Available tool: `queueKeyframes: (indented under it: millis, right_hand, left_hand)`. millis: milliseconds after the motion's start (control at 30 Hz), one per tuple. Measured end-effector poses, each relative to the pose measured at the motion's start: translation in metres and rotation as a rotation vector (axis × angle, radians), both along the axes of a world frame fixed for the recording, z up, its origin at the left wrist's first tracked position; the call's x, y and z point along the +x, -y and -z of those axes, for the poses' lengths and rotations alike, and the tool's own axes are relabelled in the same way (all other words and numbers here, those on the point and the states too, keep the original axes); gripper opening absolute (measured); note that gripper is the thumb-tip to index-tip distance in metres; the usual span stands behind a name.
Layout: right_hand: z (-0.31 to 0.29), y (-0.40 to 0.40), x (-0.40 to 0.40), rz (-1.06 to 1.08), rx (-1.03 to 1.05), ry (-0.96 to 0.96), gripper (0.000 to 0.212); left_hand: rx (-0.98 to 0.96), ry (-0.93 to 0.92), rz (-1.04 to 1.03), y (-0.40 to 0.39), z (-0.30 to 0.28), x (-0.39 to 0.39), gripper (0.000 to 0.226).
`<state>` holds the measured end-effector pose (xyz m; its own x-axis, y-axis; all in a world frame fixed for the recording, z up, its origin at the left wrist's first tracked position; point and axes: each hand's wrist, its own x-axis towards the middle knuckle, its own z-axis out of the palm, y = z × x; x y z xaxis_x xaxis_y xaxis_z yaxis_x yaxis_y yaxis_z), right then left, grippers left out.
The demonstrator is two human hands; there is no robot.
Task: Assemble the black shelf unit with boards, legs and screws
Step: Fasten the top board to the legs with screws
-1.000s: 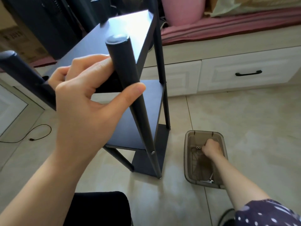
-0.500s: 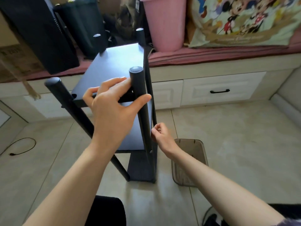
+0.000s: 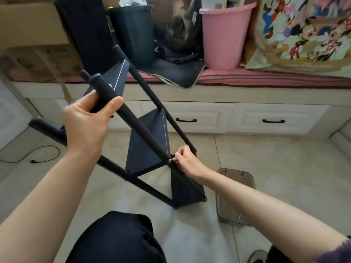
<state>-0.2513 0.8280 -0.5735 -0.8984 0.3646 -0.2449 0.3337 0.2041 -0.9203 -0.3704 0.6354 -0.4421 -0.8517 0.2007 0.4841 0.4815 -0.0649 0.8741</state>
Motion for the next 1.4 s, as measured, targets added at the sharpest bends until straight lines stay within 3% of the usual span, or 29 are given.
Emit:
queueKeyframes:
  millis: [367,633,933,1167,1400]
  right_hand:
    - [-0.003,0.009,-0.042,-0.207,0.155,0.135,0.013]
    - [0.032,-0.007,-0.047,-0.209,0.244,0.173,0.011]
    - [0.081,-0.019,-0.043,-0.057,0.205,0.152,0.016]
    - [0.111,-0.010,-0.045,0.049,0.176,0.046,0.010]
    - [0.123,0.003,-0.050,0.005,0.236,-0.096,0.013]
  left_hand:
    - [0.305,0.283,-0.051,0.080,0.082,-0.036,0.020]
    - [0.395,0.599,-0.131,0.088,0.163,-0.040,0.019]
    - [0.402,0.704,-0.173,0.085,0.225,-0.035,0.022]
    - [0.383,0.672,-0.163,0.090,0.234,-0.042,0.051]
    - [0.434,0.701,-0.202,0.100,0.239,-0.040,0.050]
